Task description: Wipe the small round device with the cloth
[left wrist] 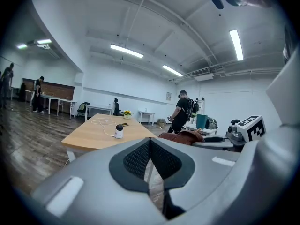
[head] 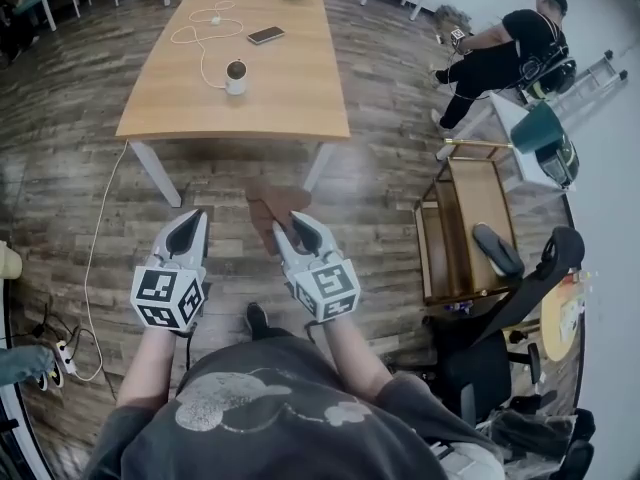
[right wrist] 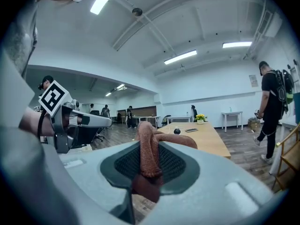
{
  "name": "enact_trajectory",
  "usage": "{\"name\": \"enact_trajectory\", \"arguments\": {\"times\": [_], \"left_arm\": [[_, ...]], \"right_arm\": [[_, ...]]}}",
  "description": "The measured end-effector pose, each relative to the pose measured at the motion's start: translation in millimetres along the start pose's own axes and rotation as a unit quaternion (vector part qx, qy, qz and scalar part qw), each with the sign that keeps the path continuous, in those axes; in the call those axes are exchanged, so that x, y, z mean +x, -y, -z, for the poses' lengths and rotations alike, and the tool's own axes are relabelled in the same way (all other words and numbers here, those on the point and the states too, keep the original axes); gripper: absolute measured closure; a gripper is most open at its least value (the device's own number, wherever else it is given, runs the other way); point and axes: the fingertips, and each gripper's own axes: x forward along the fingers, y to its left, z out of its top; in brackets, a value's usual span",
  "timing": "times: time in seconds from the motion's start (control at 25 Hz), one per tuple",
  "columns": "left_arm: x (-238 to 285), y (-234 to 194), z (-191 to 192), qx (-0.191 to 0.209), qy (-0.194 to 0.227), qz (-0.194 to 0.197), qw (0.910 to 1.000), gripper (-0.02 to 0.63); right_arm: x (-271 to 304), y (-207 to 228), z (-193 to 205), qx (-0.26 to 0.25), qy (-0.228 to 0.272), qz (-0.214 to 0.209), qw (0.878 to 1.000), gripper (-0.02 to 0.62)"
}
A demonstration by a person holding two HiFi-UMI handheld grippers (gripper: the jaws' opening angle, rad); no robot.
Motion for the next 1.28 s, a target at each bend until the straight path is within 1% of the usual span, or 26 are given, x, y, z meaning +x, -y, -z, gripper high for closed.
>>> {"name": "enact_trajectory", "arguments": {"times": [0.2, 0.4, 0.68, 0.88, 1.04, 1.28], "left_arm": [[20.7, -4.7, 7.1, -0.015, -0.008, -0.019, 0.9997, 0.588], [38.2, -10.0, 8.8, -0.031, -0.007, -0.035, 0.9989, 0.588], [57.2, -16.6, 4.9, -0.035, -0.01, -0.041, 0.9985, 0.588], [74.3, -32.8, 8.6, -0.038, -0.017, -0.032, 0.9986, 0.588], [99.5, -48.9, 9.7, -0.046, -0.024, -0.013, 0.9986, 0.588], [149.2, -89.3, -7.6, -0.055, -0.022, 0.008, 0.9982, 0.588]], "right_arm": [[14.7, 23.9, 4.1, 0.007, -0.003, -0.011, 1.0, 0.517], [28.0, 43.1, 7.6, 0.016, -0.005, -0.021, 1.0, 0.517], [41.1, 64.3, 11.1, 0.034, -0.013, -0.018, 0.999, 0.517], [57.4, 70.3, 14.6, 0.04, -0.015, -0.01, 0.999, 0.517], [78.9, 84.1, 15.8, 0.045, -0.02, 0.012, 0.999, 0.517], [132.6, 103.1, -4.3, 0.034, -0.023, 0.023, 0.999, 0.517]]}}
